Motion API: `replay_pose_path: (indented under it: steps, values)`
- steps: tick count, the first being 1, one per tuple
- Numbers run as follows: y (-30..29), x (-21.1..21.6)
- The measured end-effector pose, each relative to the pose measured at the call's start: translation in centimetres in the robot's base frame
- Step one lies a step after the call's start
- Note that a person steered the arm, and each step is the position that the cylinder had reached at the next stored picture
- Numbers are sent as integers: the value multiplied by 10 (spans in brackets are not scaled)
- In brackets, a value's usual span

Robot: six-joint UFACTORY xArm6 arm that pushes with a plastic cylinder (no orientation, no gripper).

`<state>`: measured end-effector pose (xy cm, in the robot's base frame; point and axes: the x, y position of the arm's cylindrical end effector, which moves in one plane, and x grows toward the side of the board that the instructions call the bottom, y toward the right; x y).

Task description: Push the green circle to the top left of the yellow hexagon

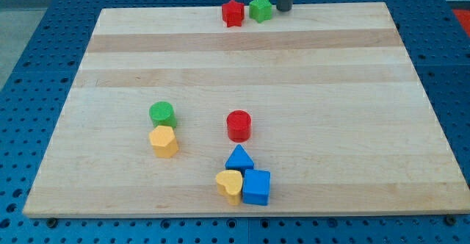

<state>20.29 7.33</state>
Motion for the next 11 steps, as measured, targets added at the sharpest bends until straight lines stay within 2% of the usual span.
replay_pose_path:
  steps: [3,4,5,6,7,8,9,10,11]
  values:
    - [0,83]
    - [-53,129]
    - [-148,144]
    - [-233,213]
    - [-246,279]
    - [-238,313]
    - [-194,312]
    - [-181,283]
    - [-216,239]
